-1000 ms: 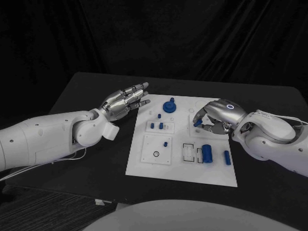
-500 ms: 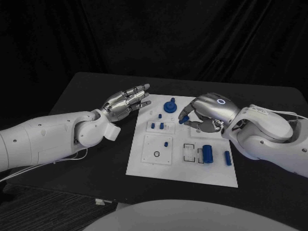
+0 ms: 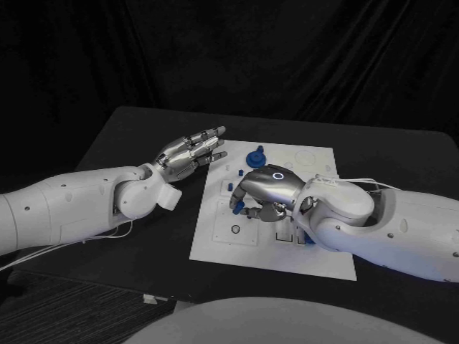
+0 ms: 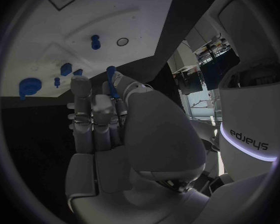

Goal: Assemble the parts on the task board

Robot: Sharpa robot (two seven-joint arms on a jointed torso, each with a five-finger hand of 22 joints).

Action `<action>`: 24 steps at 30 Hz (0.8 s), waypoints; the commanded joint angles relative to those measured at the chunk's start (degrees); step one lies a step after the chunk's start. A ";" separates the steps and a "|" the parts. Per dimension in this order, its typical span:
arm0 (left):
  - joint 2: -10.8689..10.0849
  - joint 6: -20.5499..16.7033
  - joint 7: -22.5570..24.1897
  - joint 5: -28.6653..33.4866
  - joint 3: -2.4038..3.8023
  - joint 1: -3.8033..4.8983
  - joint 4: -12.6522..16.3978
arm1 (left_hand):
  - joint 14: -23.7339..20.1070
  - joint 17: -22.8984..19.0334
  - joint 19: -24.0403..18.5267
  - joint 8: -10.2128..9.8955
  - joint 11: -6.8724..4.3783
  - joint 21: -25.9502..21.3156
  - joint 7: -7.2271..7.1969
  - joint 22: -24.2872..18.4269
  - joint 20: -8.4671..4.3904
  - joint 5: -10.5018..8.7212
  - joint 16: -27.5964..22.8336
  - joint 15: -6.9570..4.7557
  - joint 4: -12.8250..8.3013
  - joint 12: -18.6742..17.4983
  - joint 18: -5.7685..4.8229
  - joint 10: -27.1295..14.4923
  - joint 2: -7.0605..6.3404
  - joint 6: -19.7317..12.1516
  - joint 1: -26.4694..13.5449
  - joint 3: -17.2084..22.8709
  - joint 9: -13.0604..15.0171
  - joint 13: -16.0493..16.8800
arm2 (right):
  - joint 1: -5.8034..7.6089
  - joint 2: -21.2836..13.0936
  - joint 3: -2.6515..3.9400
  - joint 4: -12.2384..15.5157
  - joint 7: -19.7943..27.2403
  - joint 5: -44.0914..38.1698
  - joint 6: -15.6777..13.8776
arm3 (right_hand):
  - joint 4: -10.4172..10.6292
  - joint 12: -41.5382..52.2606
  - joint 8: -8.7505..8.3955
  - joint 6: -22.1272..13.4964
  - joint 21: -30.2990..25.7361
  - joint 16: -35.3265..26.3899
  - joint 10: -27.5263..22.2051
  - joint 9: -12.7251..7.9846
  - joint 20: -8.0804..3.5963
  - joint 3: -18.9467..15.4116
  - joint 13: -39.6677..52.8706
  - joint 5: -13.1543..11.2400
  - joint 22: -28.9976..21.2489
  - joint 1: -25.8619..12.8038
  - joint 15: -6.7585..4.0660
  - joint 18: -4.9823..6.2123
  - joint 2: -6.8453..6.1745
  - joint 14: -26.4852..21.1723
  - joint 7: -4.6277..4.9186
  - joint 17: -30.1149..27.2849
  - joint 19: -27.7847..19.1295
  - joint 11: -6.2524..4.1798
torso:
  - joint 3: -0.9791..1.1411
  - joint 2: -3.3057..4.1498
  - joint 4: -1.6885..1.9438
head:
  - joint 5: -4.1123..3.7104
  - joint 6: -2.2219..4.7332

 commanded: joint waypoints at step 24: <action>-0.02 0.37 1.13 0.31 0.06 -0.13 -0.02 | -0.04 0.06 0.08 0.20 0.26 0.23 0.18 -0.09 -0.04 0.21 0.21 0.02 -0.21 0.30 0.56 -0.11 0.46 -0.01 0.03 -0.03 0.04 0.07 | -2.36 2.61 0.05 -2.15 -2.87 -1.46 9.24 | -1.09 -1.14 -1.30 -1.57 -1.53 -0.98 0.54 -0.26 0.27 0.76 0.11 0.48 3.40 -0.13 0.20 -0.11 -1.06 -1.06 0.38 -0.93 -1.40 -0.18 | -0.01 0.06 0.02 | 0.07 0.00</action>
